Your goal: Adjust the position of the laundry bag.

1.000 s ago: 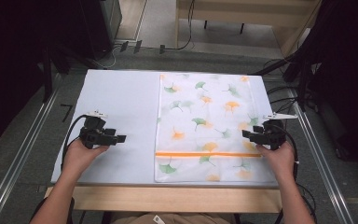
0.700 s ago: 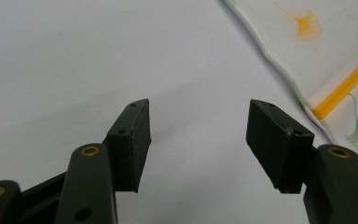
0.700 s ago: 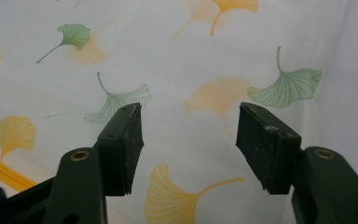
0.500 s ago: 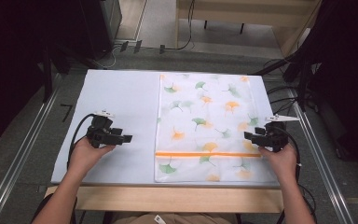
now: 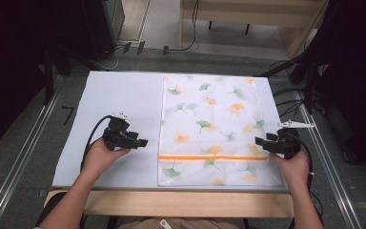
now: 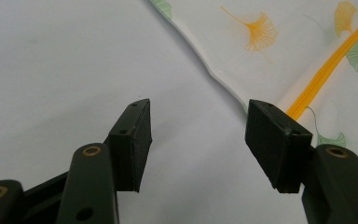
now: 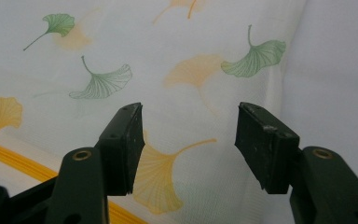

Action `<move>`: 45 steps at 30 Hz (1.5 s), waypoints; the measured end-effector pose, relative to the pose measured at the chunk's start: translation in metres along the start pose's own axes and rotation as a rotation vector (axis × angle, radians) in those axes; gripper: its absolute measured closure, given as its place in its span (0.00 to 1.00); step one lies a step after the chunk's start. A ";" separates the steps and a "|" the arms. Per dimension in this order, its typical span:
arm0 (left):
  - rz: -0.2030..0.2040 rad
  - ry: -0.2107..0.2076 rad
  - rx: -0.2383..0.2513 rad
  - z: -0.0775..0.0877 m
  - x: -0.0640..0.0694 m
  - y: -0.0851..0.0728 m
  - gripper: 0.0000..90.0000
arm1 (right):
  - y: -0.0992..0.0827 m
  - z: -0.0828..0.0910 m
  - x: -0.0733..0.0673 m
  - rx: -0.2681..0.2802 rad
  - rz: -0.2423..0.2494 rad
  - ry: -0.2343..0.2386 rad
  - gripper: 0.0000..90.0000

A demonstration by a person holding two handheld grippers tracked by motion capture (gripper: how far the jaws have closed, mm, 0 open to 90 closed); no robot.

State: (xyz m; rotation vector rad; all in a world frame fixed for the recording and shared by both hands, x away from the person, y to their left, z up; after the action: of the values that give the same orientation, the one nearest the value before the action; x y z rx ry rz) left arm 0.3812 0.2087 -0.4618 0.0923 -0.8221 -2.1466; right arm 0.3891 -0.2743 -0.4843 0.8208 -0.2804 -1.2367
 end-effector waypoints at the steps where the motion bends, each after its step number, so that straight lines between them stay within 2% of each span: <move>1: 0.000 -0.001 0.002 -0.002 0.001 0.001 0.46 | -0.002 0.001 0.001 -0.001 -0.005 -0.007 0.48; 13: -0.011 -0.020 -0.013 -0.020 0.014 0.009 0.47 | -0.006 0.002 0.010 -0.006 -0.022 -0.043 0.51; 17: -0.017 -0.007 -0.018 -0.027 0.016 0.011 0.47 | -0.006 -0.001 0.013 -0.010 -0.022 -0.052 0.51; 20: -0.002 0.003 -0.017 -0.035 0.016 0.014 0.47 | -0.006 -0.003 0.015 -0.013 -0.019 -0.056 0.51; 28: -0.023 0.024 -0.058 -0.053 0.023 0.015 0.47 | -0.006 -0.008 0.022 -0.013 -0.022 -0.066 0.53; 32: -0.014 0.031 -0.030 -0.058 0.025 0.018 0.47 | -0.006 -0.010 0.026 -0.015 -0.036 -0.074 0.52; 33: -0.029 0.030 -0.036 -0.058 0.025 0.018 0.48 | -0.007 -0.011 0.027 -0.017 -0.039 -0.077 0.52; 34: -0.024 0.032 -0.026 -0.060 0.027 0.019 0.48 | -0.007 -0.012 0.027 -0.021 -0.038 -0.075 0.52; 36: -0.025 0.028 -0.022 -0.062 0.029 0.020 0.50 | -0.008 -0.015 0.028 -0.030 -0.041 -0.076 0.54; 41: -0.033 0.057 -0.022 -0.066 0.033 0.023 0.57 | -0.008 -0.020 0.024 -0.049 -0.047 -0.045 0.58; 45: -0.016 0.043 -0.017 -0.067 0.034 0.025 0.63 | -0.008 -0.025 0.020 -0.066 -0.030 -0.043 0.58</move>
State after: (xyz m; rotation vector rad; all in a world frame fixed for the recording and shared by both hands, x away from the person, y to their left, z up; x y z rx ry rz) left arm 0.3977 0.1380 -0.4931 0.1364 -0.7807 -2.1592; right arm 0.4051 -0.2828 -0.5117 0.7448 -0.2614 -1.2863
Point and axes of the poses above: each handheld gripper's, and its own axes: z roughly backward along the jaws, y roughly out of its top, x roughly to its right, the point moved 5 cm from there along -z, roughly forward along the jaws, and after that the axes turned 4 degrees about -z, right-handed, at the moved point
